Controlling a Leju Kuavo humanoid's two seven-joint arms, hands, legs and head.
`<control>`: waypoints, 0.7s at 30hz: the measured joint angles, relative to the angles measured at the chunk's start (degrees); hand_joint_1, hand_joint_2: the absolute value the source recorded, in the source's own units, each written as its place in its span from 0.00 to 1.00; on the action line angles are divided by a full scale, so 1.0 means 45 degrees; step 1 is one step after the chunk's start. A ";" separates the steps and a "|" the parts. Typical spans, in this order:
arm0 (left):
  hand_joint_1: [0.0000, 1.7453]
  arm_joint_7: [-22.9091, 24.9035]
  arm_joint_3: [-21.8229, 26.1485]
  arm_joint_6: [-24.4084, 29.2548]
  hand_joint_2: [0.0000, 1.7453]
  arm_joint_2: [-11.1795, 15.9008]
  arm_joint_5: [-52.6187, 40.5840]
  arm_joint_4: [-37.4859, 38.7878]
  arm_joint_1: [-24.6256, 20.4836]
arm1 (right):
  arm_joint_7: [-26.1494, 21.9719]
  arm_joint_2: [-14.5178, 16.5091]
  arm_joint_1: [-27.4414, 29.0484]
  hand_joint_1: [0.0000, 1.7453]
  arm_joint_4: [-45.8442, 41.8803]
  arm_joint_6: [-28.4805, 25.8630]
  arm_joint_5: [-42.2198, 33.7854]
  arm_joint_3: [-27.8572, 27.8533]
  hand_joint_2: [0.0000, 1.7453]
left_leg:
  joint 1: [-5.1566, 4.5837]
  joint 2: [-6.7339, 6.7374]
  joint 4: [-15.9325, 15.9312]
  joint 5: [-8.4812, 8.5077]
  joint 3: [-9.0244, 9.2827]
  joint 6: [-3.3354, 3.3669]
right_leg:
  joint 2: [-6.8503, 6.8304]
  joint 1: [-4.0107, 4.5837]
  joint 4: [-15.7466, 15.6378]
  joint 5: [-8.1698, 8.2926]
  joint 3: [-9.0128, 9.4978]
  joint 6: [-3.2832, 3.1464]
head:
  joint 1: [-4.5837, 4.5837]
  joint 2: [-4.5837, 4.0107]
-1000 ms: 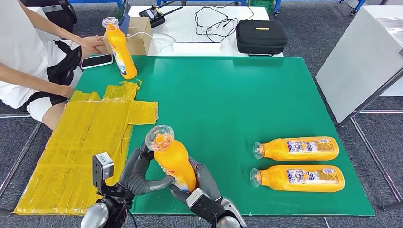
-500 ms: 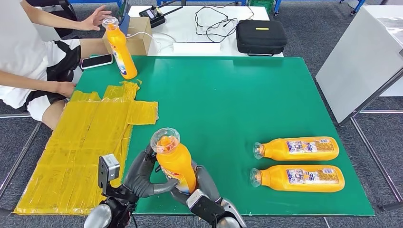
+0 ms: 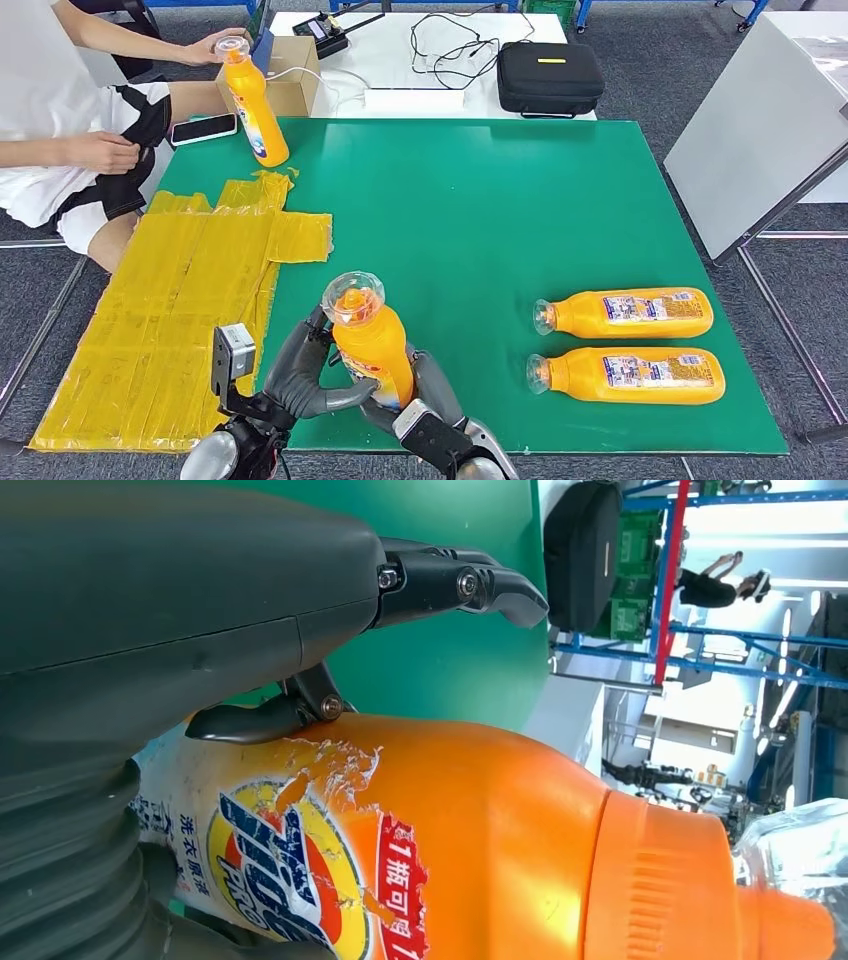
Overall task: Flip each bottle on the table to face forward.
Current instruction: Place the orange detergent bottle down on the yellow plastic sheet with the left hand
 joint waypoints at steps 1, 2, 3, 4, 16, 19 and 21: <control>0.00 0.0005 -0.0005 -0.0029 1.00 0.0007 0.0041 0.0001 0.0000 | -0.0006 0.0000 0.0000 1.00 0.0013 0.0012 -0.0005 0.0000 1.00 | 0.0000 0.0000 0.0000 0.0000 0.0000 0.0000 | 0.0000 0.0000 0.0000 0.0000 0.0000 0.0000 | 0.0000 0.0000; 0.00 0.0016 -0.0011 -0.0065 1.00 0.0016 0.0089 0.0001 0.0000 | -0.0016 0.0000 -0.0001 1.00 0.0027 0.0024 -0.0010 0.0000 1.00 | 0.0000 0.0000 0.0000 0.0000 0.0000 0.0000 | 0.0000 0.0000 0.0000 0.0000 0.0000 0.0000 | 0.0000 0.0000; 0.00 0.0029 -0.0019 -0.0110 1.00 0.0023 0.0156 0.0002 0.0000 | -0.0033 0.0000 -0.0002 1.00 0.0043 0.0043 -0.0021 0.0000 1.00 | 0.0000 0.0000 0.0000 0.0000 0.0000 0.0000 | 0.0000 0.0000 0.0000 0.0000 0.0000 0.0000 | 0.0000 0.0000; 0.00 0.0043 -0.0034 -0.0151 1.00 0.0032 0.0220 0.0005 -0.0001 | -0.0063 0.0000 -0.0004 1.00 0.0060 0.0073 -0.0047 0.0000 1.00 | 0.0000 0.0000 0.0000 0.0000 0.0000 0.0000 | 0.0000 0.0000 0.0000 0.0000 0.0000 0.0000 | 0.0000 0.0000; 0.00 0.0104 -0.0053 -0.0480 1.00 0.0228 0.0900 0.0223 -0.0264 | -0.0438 -0.0001 -0.0167 1.00 0.0232 0.0527 -0.0216 0.0091 1.00 | 0.0000 0.0001 0.0000 0.0001 0.0000 0.0000 | 0.0000 0.0000 0.0000 0.0000 0.0000 0.0000 | 0.0000 0.0000; 0.00 0.0158 0.0011 -0.0589 1.00 0.0273 0.1064 0.0381 -0.0357 | -0.0447 -0.0011 -0.0320 1.00 0.0392 0.0788 -0.0161 0.0186 1.00 | 0.0000 0.0001 0.0000 0.0001 0.0001 0.0000 | 0.0000 0.0000 0.0000 0.0000 0.0000 0.0000 | -0.0001 0.0000; 0.00 0.0168 0.0034 -0.0644 1.00 0.0295 0.1138 0.0487 -0.0402 | -0.0461 -0.0033 -0.0423 1.00 0.0494 0.0912 -0.0123 0.0255 1.00 | 0.0000 0.0001 0.0000 0.0001 0.0001 0.0000 | 0.0000 0.0000 0.0000 0.0000 0.0000 0.0000 | -0.0001 0.0000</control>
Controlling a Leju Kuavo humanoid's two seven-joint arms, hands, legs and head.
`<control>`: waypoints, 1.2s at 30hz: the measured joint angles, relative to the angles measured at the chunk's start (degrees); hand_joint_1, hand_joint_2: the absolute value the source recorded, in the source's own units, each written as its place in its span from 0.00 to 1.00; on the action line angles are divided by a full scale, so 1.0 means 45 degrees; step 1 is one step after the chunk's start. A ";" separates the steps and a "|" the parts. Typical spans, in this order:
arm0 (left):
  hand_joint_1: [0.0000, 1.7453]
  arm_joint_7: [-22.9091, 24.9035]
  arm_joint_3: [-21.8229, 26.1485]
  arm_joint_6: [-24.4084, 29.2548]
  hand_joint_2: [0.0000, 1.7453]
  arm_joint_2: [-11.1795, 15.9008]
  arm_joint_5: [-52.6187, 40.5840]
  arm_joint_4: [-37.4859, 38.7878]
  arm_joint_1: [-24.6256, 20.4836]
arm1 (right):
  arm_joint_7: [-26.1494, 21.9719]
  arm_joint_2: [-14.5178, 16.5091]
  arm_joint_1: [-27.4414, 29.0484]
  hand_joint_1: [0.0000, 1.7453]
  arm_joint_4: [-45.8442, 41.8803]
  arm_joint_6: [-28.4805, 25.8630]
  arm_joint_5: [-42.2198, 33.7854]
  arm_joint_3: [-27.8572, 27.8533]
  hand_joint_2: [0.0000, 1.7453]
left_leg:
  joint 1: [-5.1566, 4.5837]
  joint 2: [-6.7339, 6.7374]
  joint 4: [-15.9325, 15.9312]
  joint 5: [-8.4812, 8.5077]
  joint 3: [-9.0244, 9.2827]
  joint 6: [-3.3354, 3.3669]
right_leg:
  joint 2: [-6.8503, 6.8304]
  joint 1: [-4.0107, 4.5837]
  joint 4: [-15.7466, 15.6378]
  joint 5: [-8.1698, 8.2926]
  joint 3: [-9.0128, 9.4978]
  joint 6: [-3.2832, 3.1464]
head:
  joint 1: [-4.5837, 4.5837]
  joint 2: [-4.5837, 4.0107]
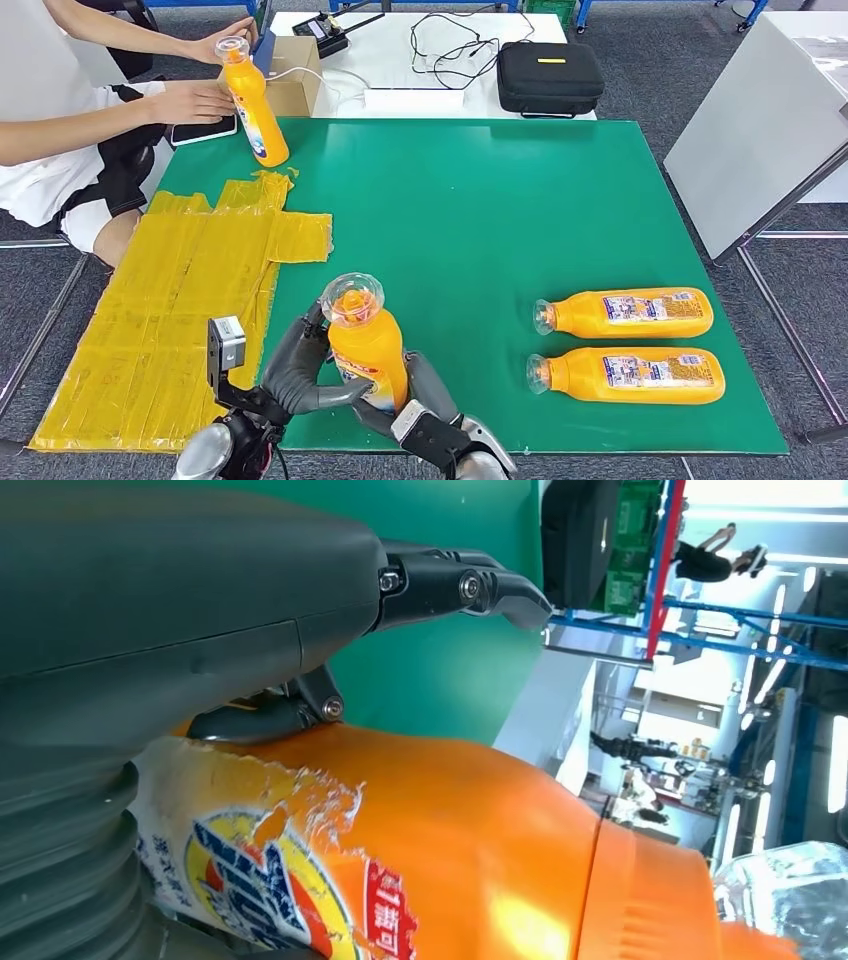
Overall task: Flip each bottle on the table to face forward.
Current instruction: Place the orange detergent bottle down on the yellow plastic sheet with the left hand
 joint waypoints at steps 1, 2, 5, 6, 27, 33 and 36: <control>0.00 0.0001 0.0005 -0.0016 1.00 0.0006 0.0023 0.0045 -0.0012 | -0.0007 -0.0015 -0.0041 1.00 0.0047 0.0035 0.0017 0.0027 1.00 | 0.0000 0.0000 0.0000 0.0000 0.0000 0.0000 | 0.0000 0.0000 0.0000 0.0000 0.0000 0.0000 | 0.0000 0.0000; 0.00 0.0001 0.0007 -0.0028 1.00 0.0008 0.0035 0.0087 -0.0020 | -0.0011 -0.0030 -0.0071 1.00 0.0089 0.0050 0.0027 0.0046 1.00 | 0.0000 -0.0001 0.0000 0.0000 0.0000 0.0000 | 0.0000 0.0000 0.0000 0.0000 0.0000 0.0000 | 0.0001 0.0000; 0.00 0.0001 0.0011 -0.0043 1.00 0.0008 0.0041 0.0196 -0.0042 | -0.0016 -0.0064 -0.0131 1.00 0.0193 0.0067 0.0038 0.0070 1.00 | 0.0000 0.0000 0.0000 0.0000 -0.0001 0.0000 | 0.0000 0.0000 0.0000 0.0000 0.0000 0.0000 | 0.0001 0.0000; 0.00 0.0001 0.0012 -0.0045 1.00 0.0008 0.0042 0.0221 -0.0048 | -0.0017 -0.0069 -0.0145 1.00 0.0221 0.0071 0.0038 0.0075 1.00 | -0.0001 0.0001 0.0000 0.0000 -0.0001 0.0000 | 0.0000 -0.0001 0.0000 0.0000 0.0000 0.0000 | 0.0001 0.0000; 0.00 0.0146 -0.0041 -0.1087 1.00 0.0058 0.1173 0.1442 -0.0847 | -0.0140 -0.0108 -0.0573 1.00 0.0816 0.3323 -0.1779 0.0293 1.00 | -0.0001 -0.0002 0.0000 0.0003 -0.0001 -0.0002 | 0.0000 0.0000 0.0001 0.0000 0.0001 0.0000 | 0.0000 0.0000; 0.50 0.0181 -0.0040 -0.1093 1.00 0.0058 0.1210 0.1675 -0.0892 | -0.0121 -0.0108 -0.0590 1.00 0.0914 0.2945 -0.1660 0.0313 1.00 | 0.0000 -0.0001 0.0000 0.0003 -0.0001 -0.0002 | 0.0000 0.0000 0.0001 0.0000 0.0002 0.0000 | 0.0003 0.0000; 1.00 0.0203 -0.0035 -0.1043 1.00 0.0061 0.1207 0.1714 -0.0891 | -0.0063 -0.0108 -0.0583 1.00 0.0914 0.2732 -0.1576 0.0332 1.00 | 0.0000 -0.0001 0.0000 0.0003 -0.0001 -0.0003 | 0.0000 0.0000 0.0001 0.0000 0.0002 0.0000 | 0.0001 0.0000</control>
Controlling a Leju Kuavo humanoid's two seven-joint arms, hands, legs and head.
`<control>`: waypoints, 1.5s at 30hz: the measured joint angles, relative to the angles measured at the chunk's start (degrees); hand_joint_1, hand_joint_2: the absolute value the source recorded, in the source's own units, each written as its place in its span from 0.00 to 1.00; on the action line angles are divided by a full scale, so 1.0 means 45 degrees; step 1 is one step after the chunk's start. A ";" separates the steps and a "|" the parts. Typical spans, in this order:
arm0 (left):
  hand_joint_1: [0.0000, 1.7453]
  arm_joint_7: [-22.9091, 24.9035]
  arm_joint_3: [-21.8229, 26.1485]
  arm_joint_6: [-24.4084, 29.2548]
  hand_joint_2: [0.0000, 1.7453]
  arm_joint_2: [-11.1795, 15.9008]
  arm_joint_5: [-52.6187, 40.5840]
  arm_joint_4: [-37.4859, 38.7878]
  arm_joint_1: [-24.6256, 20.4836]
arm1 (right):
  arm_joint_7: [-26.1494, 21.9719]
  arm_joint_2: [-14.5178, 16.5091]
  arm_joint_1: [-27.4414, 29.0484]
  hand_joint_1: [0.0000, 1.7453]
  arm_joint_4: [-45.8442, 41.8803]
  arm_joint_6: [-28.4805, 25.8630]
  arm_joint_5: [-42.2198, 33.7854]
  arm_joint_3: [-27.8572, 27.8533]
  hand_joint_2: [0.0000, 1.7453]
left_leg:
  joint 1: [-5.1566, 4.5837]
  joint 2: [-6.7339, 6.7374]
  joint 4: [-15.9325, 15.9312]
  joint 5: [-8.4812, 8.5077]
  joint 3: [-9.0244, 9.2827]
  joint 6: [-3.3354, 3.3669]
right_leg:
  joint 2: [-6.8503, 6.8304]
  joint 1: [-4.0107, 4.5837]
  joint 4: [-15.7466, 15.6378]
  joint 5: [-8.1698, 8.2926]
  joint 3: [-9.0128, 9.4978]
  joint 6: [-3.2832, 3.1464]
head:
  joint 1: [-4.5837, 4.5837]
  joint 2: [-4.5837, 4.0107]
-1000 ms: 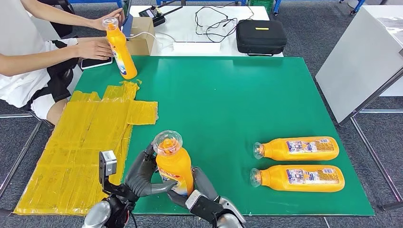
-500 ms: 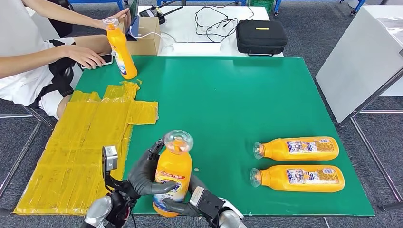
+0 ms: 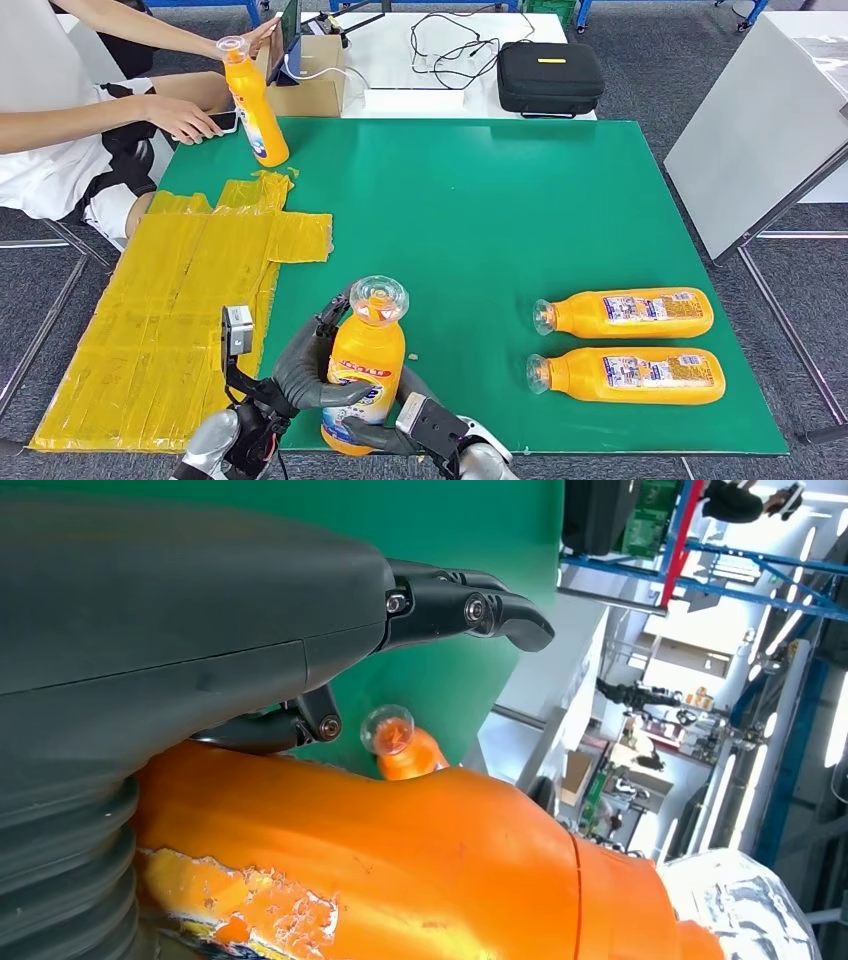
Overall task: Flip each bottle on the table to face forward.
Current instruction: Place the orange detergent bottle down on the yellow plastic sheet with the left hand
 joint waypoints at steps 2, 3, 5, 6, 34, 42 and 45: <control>1.00 0.0002 0.0000 0.0006 1.00 0.0001 -0.0012 0.0019 0.0001 | 0.0021 0.0000 0.0006 1.00 0.0000 -0.0071 0.0032 0.0010 1.00 | 0.0000 0.0000 0.0000 0.0000 0.0000 0.0000 | 0.0000 0.0000 0.0000 0.0000 0.0000 0.0000 | 0.0000 0.0000; 1.00 0.0002 0.0000 0.0005 1.00 0.0001 -0.0021 0.0027 0.0001 | 0.0027 0.0000 0.0009 1.00 0.0000 -0.0089 0.0044 0.0011 1.00 | 0.0000 0.0000 0.0000 0.0000 0.0000 0.0000 | 0.0000 0.0000 0.0000 0.0000 0.0000 0.0000 | 0.0000 0.0000; 1.00 0.0002 0.0000 0.0004 1.00 0.0000 -0.0044 0.0035 0.0002 | 0.0039 0.0000 0.0011 1.00 0.0000 -0.0117 0.0072 0.0011 1.00 | 0.0000 0.0000 0.0000 0.0000 0.0000 0.0000 | 0.0000 0.0000 0.0000 0.0000 0.0000 0.0000 | 0.0000 0.0000; 1.00 0.0002 0.0000 0.0004 1.00 -0.0001 -0.0058 0.0038 0.0002 | 0.0043 0.0000 0.0013 1.00 0.0000 -0.0140 0.0081 0.0011 1.00 | 0.0000 0.0000 0.0000 0.0000 0.0000 0.0000 | 0.0000 0.0000 0.0000 0.0000 0.0000 0.0000 | 0.0001 0.0000; 1.00 -0.0250 0.0086 0.0407 1.00 -0.0001 -0.0157 -0.0202 0.0157 | 0.0138 0.0034 0.0242 0.11 -0.0266 -0.0839 0.0132 -0.0036 1.00 | 0.0000 -0.0001 0.0000 0.0000 -0.0001 0.0000 | 0.0000 0.0000 0.0000 0.0000 0.0001 0.0000 | 0.0000 0.0000; 1.00 -0.0305 0.0243 0.0539 1.00 -0.0004 -0.0208 -0.0708 0.0302 | 0.0266 0.0034 0.0379 0.00 -0.0801 -0.1106 0.0134 -0.0124 1.00 | 0.0000 -0.0001 0.0000 0.0000 -0.0001 0.0000 | 0.0000 0.0000 0.0000 0.0000 0.0001 0.0000 | 0.0000 0.0000; 1.00 -0.0432 0.0339 0.0774 1.00 0.0001 -0.0342 -0.0910 0.0369 | 0.0273 0.0034 0.0454 0.00 -0.1002 -0.1379 0.0132 -0.0208 1.00 | 0.0000 -0.0001 0.0000 0.0000 -0.0001 0.0000 | 0.0000 0.0000 0.0000 0.0000 0.0001 0.0000 | 0.0000 0.0000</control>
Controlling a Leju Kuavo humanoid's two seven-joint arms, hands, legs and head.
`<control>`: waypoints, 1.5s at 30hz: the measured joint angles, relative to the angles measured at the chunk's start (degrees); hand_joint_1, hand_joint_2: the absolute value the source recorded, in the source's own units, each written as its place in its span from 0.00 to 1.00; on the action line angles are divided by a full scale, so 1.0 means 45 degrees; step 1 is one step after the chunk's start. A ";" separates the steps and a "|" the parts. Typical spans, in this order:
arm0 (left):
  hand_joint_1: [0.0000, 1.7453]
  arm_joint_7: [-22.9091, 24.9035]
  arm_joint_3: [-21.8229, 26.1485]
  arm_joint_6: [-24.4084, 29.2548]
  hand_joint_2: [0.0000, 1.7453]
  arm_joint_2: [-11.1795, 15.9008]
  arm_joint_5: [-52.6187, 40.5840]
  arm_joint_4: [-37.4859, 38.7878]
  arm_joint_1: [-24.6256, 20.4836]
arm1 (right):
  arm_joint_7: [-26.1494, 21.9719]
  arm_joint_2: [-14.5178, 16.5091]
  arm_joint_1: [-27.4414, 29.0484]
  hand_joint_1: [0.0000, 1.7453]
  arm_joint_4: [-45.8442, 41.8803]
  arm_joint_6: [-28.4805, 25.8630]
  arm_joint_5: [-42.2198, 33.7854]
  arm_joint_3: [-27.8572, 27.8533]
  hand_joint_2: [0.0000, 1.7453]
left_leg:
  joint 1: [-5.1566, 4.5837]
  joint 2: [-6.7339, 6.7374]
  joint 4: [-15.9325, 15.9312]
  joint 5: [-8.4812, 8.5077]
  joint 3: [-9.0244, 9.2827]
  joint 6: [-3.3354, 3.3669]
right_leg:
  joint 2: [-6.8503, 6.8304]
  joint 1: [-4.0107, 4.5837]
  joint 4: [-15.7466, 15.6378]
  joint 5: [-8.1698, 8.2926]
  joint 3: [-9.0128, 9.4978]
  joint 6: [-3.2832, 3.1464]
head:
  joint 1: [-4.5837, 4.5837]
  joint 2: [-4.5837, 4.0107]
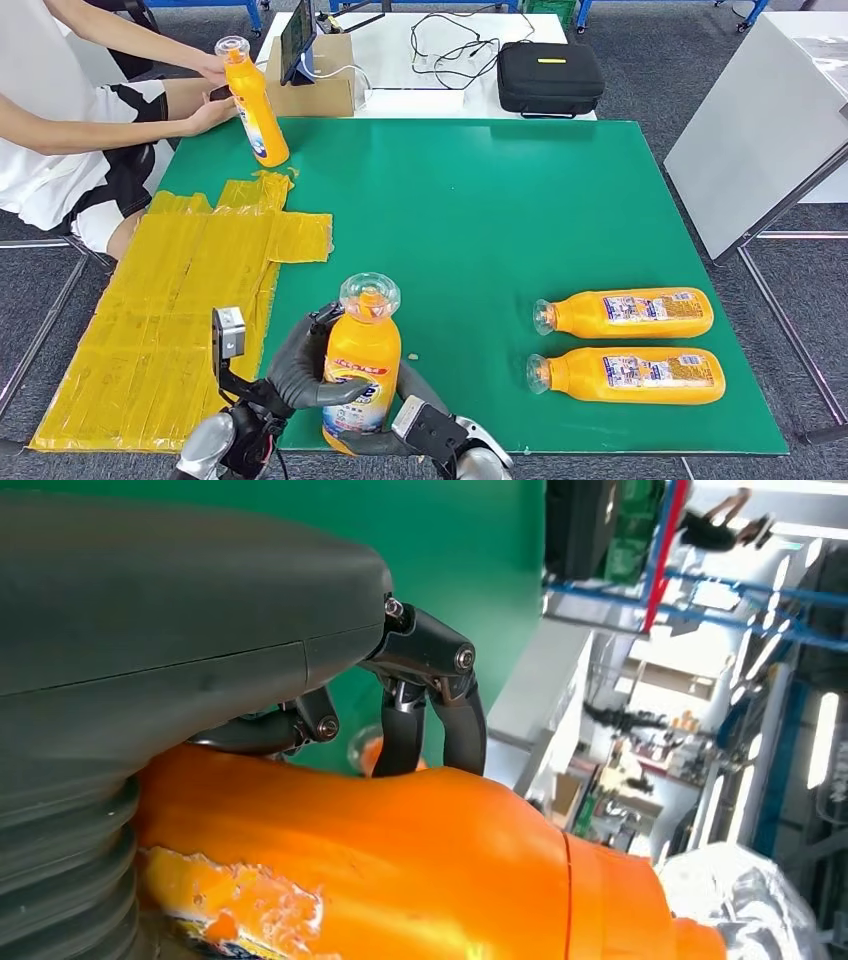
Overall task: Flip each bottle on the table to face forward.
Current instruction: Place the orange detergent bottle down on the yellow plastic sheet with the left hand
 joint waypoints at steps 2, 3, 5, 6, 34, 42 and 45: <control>1.00 -0.0080 0.0152 0.0301 1.00 0.0016 -0.0178 -0.0246 0.0056 | 0.0021 0.0000 0.0105 0.00 -0.0282 -0.0242 0.0000 -0.0127 1.00 | 0.0000 -0.0002 0.0000 0.0000 0.0000 0.0000 | 0.0000 0.0000 0.0000 0.0000 0.0000 0.0000 | 0.0001 0.0000; 1.00 -0.0090 0.0265 0.0524 1.00 0.0023 -0.0286 -0.0395 0.0071 | 0.0045 -0.0004 0.0167 0.00 -0.0469 -0.0381 0.0010 -0.0214 1.00 | 0.0000 -0.0002 0.0000 0.0000 0.0000 0.0000 | 0.0000 0.0000 0.0000 0.0000 0.0000 0.0000 | 0.0001 0.0000; 1.00 -0.0060 0.0635 0.1143 1.00 0.0029 -0.0503 -0.0661 0.0076 | 0.0081 -0.0039 0.0314 0.00 -0.1003 -0.0707 0.0069 -0.0434 1.00 | 0.0000 0.0002 0.0000 0.0000 0.0000 -0.0001 | 0.0003 0.0000 0.0000 0.0000 -0.0001 -0.0001 | 0.0002 0.0000; 1.00 -0.0035 0.0888 0.1479 1.00 0.0035 -0.0583 -0.0752 0.0067 | 0.0089 -0.0066 0.0387 0.00 -0.1315 -0.0875 0.0123 -0.0545 1.00 | 0.0000 0.0008 0.0000 0.0000 0.0001 -0.0001 | 0.0008 0.0000 0.0000 0.0002 -0.0003 -0.0002 | 0.0002 0.0000; 1.00 0.1073 0.3490 0.7615 1.00 0.1109 -1.6606 -0.0990 -0.1669 | -0.0416 -0.0436 0.1187 0.00 -0.5232 -0.2052 0.0714 -0.2625 1.00 | 0.0005 0.0009 0.0001 0.0013 0.0004 -0.0015 | 0.0012 0.0000 0.0002 0.0012 -0.0015 -0.0016 | 0.0001 0.0000; 1.00 0.2651 0.1038 0.3721 1.00 0.3304 -2.1574 0.3838 -0.5086 | -0.0557 -0.0590 0.1076 0.00 -0.6688 -0.2120 0.1064 -0.3413 1.00 | 0.0013 0.0046 0.0000 0.0059 0.0002 -0.0047 | 0.0023 0.0016 0.0014 0.0065 -0.0028 -0.0066 | 0.0001 0.0000; 1.00 0.2596 0.0325 0.3493 1.00 0.3764 -2.1637 0.5432 -0.6090 | -0.0610 -0.0621 0.1030 0.00 -0.6876 -0.2163 0.1064 -0.3546 1.00 | 0.0015 0.0068 0.0000 0.0061 0.0001 -0.0046 | 0.0037 0.0017 0.0019 0.0069 -0.0029 -0.0068 | 0.0000 0.0000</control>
